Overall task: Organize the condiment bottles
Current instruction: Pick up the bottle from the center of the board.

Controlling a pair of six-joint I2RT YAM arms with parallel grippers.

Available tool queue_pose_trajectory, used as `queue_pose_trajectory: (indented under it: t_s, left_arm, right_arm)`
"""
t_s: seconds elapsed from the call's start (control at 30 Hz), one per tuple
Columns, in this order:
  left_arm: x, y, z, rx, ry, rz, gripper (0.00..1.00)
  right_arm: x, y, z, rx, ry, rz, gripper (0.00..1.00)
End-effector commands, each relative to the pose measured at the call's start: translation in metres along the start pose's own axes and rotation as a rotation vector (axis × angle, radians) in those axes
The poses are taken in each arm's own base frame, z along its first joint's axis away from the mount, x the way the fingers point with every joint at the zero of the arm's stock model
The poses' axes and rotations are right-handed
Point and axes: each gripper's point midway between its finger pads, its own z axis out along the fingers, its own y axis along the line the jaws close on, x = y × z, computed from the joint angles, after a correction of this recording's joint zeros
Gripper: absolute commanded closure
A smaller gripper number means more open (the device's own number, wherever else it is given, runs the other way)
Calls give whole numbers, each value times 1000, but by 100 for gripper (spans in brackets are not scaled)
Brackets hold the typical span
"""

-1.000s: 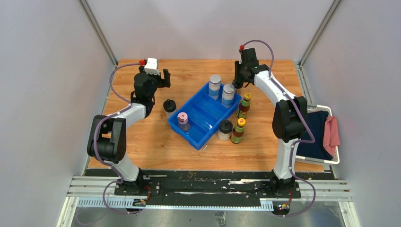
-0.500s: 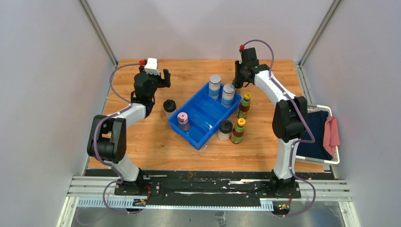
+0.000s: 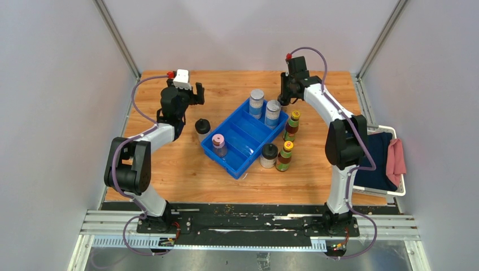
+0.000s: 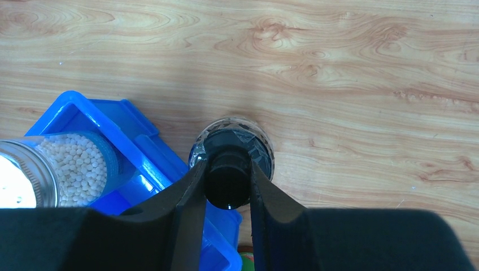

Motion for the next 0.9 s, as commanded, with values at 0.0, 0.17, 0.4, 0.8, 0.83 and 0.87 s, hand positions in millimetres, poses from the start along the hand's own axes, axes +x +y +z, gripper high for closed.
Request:
queue_pose_trajectory:
  t_s: [0.0, 0.17, 0.4, 0.8, 0.83, 0.87]
  left_arm:
    - [7, -3, 1, 3, 3, 3, 14]
    - [8, -4, 2, 5, 4, 6, 13]
    - [8, -4, 1, 6, 4, 7, 13]
    - [10, -5, 2, 9, 8, 9, 14]
    - [10, -5, 1, 9, 8, 9, 14]
    - [10, -5, 1, 9, 9, 10, 14]
  right_arm:
    - [-13, -7, -5, 7, -18, -4, 100]
    - [-18, -7, -7, 5, -30, -7, 100]
    - [-22, -7, -9, 8, -38, -10, 100]
    - [-30, -8, -16, 14, -63, -22, 100]
    - [-32, -9, -17, 15, -66, -23, 100]
    - [-32, -8, -18, 14, -68, -26, 100]
